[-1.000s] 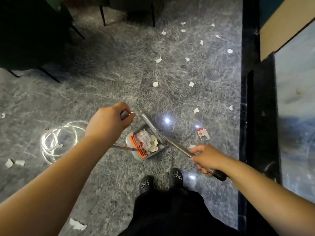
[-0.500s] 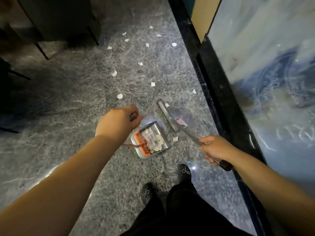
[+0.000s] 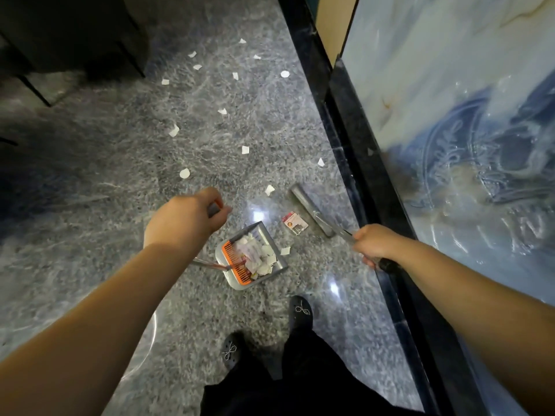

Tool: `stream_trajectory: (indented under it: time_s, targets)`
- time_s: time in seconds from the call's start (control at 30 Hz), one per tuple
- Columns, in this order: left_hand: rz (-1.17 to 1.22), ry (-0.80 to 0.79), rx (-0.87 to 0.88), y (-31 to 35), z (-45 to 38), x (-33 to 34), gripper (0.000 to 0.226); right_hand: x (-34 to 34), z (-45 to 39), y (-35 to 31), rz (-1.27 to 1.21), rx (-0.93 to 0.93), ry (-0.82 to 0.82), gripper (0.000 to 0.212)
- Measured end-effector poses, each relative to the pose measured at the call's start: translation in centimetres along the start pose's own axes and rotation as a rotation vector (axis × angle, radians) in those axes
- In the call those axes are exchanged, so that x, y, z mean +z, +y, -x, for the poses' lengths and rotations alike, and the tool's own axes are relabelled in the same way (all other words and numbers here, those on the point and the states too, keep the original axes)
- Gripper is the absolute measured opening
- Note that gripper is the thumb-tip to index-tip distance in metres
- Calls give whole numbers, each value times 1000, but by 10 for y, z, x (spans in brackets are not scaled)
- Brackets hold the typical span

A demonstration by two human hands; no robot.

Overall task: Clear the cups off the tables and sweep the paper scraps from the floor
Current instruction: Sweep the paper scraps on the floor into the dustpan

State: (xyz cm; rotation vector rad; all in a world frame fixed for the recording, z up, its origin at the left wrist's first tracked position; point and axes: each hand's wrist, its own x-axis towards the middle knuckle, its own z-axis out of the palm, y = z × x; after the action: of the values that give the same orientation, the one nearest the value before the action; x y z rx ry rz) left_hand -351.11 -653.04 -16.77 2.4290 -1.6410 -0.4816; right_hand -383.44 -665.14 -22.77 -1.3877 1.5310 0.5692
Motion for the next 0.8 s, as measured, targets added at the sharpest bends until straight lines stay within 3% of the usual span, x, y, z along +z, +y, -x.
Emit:
stream_trajectory:
  time_s: [0.27,0.63,0.8]
  targets:
    - [-44,25,-42,7,-11,3,24,19,3,1,137,-74,-152,7]
    - [37,101,-17,-8,15,3,21,47,41,-25,22,-126,-269,28]
    - [61,176,-149,-33,44,-5,19,46,45,-42,-8,-156,-260,30]
